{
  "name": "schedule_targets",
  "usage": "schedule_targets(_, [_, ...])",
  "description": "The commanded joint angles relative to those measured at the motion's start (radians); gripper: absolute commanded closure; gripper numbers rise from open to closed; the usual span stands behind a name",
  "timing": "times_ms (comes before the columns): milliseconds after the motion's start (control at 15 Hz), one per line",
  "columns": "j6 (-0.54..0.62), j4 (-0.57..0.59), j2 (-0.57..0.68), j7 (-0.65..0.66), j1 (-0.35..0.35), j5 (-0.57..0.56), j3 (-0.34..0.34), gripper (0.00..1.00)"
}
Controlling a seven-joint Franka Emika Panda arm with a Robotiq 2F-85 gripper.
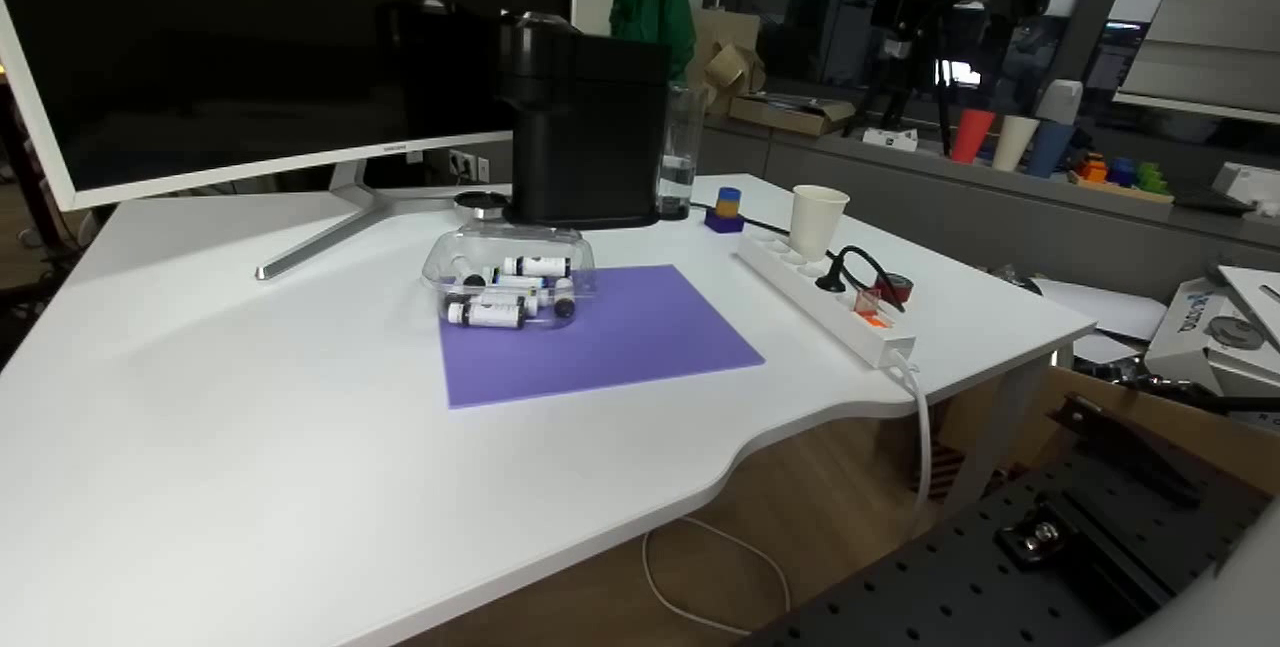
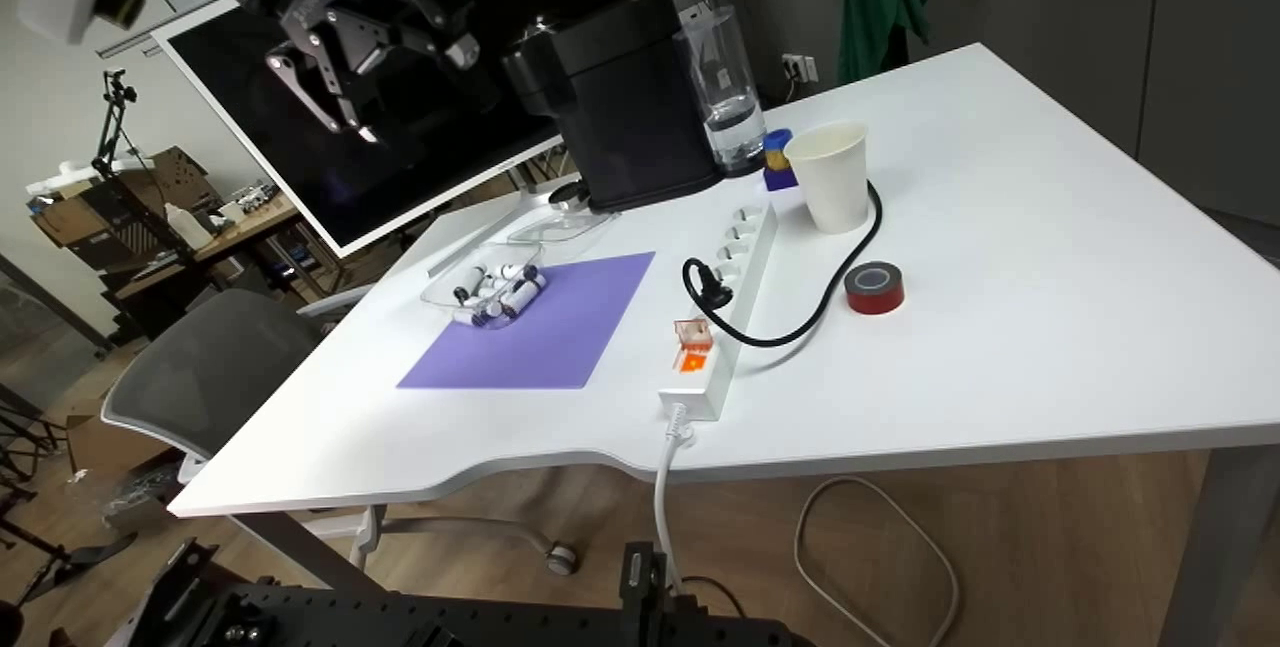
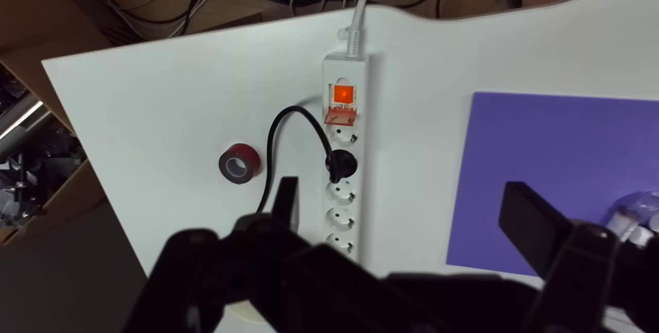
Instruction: Turn off the switch on the adapter
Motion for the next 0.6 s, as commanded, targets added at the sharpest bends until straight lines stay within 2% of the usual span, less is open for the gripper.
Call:
schedule_targets(0, [0.168, -0.010, 0.137, 0.013, -0.064, -0.053, -0.035, 0.00])
schedule_targets(67, [0.200, -0.011, 0.176, 0.012, -0.079, -0.056, -0.043, 0.00])
schedule_targets(133, [0.227, -0.010, 0.217, 0.008, -0.092, -0.060, -0.051, 0.25])
schedule_targets(200, [0.246, -0.006, 0.256, -0.003, -0.096, -0.051, -0.064, 0.25])
schedule_targets(533, [0.327, 0.014, 0.451, -0.038, -0.100, -0.016, -0.120, 0.62])
